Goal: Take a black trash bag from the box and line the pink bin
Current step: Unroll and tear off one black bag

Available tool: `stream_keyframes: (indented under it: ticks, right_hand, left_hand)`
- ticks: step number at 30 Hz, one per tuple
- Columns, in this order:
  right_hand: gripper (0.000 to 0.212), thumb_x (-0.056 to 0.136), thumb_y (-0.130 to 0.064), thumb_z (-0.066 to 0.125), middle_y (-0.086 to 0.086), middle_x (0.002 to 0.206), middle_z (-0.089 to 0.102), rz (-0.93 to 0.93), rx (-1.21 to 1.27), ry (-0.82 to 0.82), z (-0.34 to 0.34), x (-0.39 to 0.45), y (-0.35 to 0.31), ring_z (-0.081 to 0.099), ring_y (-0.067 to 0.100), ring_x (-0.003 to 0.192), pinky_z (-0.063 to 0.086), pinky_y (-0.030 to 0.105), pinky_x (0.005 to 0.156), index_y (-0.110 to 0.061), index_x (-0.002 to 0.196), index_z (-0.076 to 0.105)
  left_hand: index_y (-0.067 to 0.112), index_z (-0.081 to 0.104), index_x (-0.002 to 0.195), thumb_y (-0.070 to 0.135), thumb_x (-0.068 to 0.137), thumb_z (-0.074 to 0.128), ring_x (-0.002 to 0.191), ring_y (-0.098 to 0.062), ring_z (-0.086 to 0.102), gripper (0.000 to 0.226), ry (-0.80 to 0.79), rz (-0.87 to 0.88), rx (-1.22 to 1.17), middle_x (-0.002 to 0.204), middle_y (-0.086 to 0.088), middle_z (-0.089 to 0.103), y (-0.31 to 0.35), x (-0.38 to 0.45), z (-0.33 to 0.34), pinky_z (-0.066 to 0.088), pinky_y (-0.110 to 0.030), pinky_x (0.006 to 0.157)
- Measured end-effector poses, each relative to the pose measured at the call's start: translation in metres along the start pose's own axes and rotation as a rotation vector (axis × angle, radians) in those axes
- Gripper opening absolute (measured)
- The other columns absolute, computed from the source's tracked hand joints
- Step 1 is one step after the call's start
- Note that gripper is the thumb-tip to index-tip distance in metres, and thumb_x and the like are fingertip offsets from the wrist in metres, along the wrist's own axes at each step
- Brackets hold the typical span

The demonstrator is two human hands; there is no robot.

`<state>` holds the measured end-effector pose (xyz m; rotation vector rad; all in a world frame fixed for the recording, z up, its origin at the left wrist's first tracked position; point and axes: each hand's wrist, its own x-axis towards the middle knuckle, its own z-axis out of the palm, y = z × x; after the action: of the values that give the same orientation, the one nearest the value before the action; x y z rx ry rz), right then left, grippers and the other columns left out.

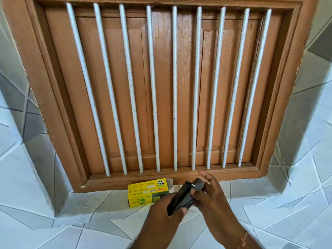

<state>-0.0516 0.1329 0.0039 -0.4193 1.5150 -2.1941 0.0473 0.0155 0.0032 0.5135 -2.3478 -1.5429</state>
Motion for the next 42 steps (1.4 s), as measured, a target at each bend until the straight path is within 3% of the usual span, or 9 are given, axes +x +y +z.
stream_keyframes:
  ticks: [5,11,16,21,24,31,34,39,42]
  right_hand:
    - [0.040,0.074,-0.032,0.078,0.003,0.092,0.076,0.265,0.063,-0.027,0.028,-0.017,0.022,0.068,0.025,0.098,0.047,0.040,0.080,-0.018,0.109,0.065]
    - [0.022,0.096,-0.016,0.048,0.011,0.069,0.075,0.410,0.285,0.032,0.040,-0.023,0.028,0.064,0.032,0.084,0.051,0.044,0.070,-0.007,0.101,0.067]
    - [0.034,0.089,-0.026,0.058,0.021,0.105,0.072,0.556,0.434,0.052,0.037,-0.020,0.027,0.066,0.040,0.099,0.053,0.051,0.082,-0.004,0.115,0.063]
    - [0.033,0.079,-0.010,0.069,0.021,0.097,0.076,0.501,0.445,0.015,0.038,-0.017,0.027,0.069,0.036,0.095,0.055,0.042,0.078,-0.002,0.111,0.067]
    - [0.046,0.067,0.002,0.072,0.021,0.099,0.075,0.481,0.367,0.065,0.037,-0.016,0.028,0.067,0.037,0.099,0.054,0.040,0.076,-0.001,0.112,0.065]
    - [0.047,0.064,0.007,0.070,0.028,0.099,0.073,0.456,0.211,0.062,0.019,-0.014,0.022,0.068,0.039,0.089,0.055,0.038,0.071,0.006,0.111,0.064]
    - [0.034,0.073,0.012,0.062,0.027,0.097,0.074,0.358,0.169,0.028,0.012,-0.010,0.017,0.069,0.041,0.090,0.056,0.039,0.071,0.005,0.107,0.065]
    - [0.045,0.063,0.007,0.070,0.021,0.094,0.075,0.159,-0.114,-0.047,0.013,-0.002,0.000,0.070,0.039,0.093,0.055,0.050,0.089,-0.003,0.107,0.067]
    - [0.045,0.063,-0.002,0.072,0.015,0.099,0.074,0.110,-0.279,-0.245,0.023,-0.004,-0.021,0.069,0.030,0.097,0.052,0.045,0.093,-0.018,0.105,0.071]
  left_hand:
    - [0.043,0.064,0.099,0.023,0.082,0.070,0.080,-0.001,0.065,0.027,0.242,0.033,-0.044,0.085,0.017,0.071,-0.002,-0.001,0.000,0.050,-0.019,0.070]
    - [0.038,0.069,0.100,0.025,0.082,0.066,0.081,0.002,0.065,0.022,0.099,0.007,0.100,0.086,0.017,0.072,-0.002,0.000,-0.003,0.049,-0.013,0.068]
    - [0.020,0.075,0.088,0.013,0.094,0.049,0.086,-0.012,0.067,0.027,0.259,-0.103,-0.041,0.088,0.007,0.074,0.006,0.010,-0.021,0.051,-0.024,0.075]
    - [0.016,0.069,0.093,0.020,0.098,0.050,0.095,-0.024,0.065,0.020,0.333,-0.348,-0.427,0.097,-0.001,0.072,0.006,0.024,-0.042,0.051,-0.046,0.096]
    - [0.014,0.063,0.114,0.020,0.098,0.050,0.099,-0.025,0.062,0.021,0.417,-0.350,-0.543,0.102,-0.003,0.068,0.004,0.029,-0.057,0.051,-0.043,0.092]
    - [0.003,0.056,0.121,0.017,0.098,0.051,0.099,-0.028,0.058,0.027,0.661,-0.314,-0.729,0.110,-0.012,0.065,-0.002,0.033,-0.115,0.046,-0.039,0.085]
    - [0.005,0.056,0.127,0.018,0.099,0.048,0.109,-0.032,0.056,0.033,0.777,-0.286,-0.622,0.126,-0.015,0.061,-0.009,0.025,-0.136,0.044,-0.041,0.098]
    - [0.010,0.057,0.126,0.027,0.097,0.049,0.108,-0.036,0.059,0.035,0.824,-0.185,0.244,0.125,-0.016,0.064,-0.010,0.007,-0.135,0.043,-0.053,0.104]
    - [0.022,0.060,0.123,0.038,0.089,0.058,0.102,-0.006,0.059,0.037,0.811,0.118,0.254,0.119,0.003,0.067,0.006,-0.001,-0.116,0.048,-0.037,0.097]
